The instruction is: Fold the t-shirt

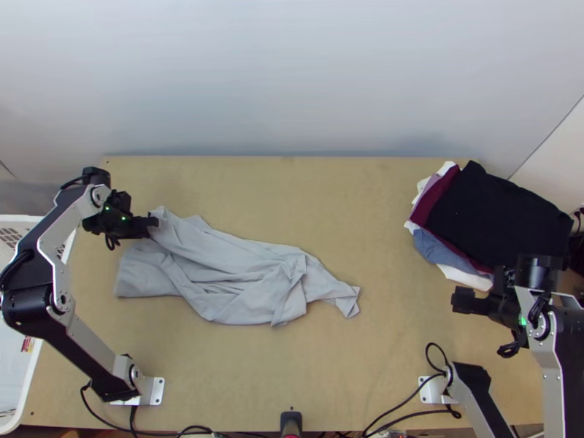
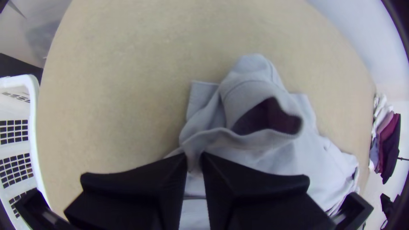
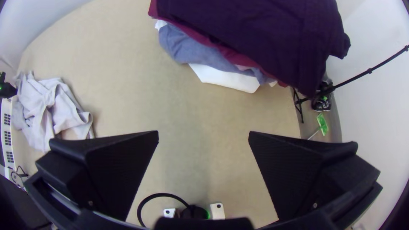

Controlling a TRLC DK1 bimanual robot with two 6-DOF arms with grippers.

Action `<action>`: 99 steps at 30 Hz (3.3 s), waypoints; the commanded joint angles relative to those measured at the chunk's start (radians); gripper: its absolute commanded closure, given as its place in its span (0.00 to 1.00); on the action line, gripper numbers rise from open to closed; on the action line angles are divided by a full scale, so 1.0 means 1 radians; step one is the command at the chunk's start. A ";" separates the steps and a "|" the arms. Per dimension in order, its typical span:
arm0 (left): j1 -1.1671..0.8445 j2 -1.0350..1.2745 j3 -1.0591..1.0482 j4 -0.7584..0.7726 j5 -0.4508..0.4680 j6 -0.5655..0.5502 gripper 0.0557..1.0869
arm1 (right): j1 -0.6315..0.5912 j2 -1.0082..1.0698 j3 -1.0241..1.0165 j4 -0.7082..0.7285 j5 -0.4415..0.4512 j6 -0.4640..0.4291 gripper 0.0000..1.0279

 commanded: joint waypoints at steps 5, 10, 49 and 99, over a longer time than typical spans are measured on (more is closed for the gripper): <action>0.050 -0.065 0.027 -0.083 0.001 -0.020 0.92 | 0.092 0.036 -0.010 -0.018 -0.065 0.002 0.04; 0.057 -0.122 0.031 -0.124 0.001 -0.016 0.92 | 0.182 0.117 -0.021 -0.022 -0.163 -0.001 0.04; -0.015 -0.456 0.751 -0.588 0.186 -0.074 0.96 | 0.366 0.473 0.274 -0.004 -0.206 -0.023 0.04; -1.488 0.134 0.852 -0.492 -0.142 -0.327 0.04 | -0.272 -0.059 -0.036 -0.093 -0.235 -0.146 0.04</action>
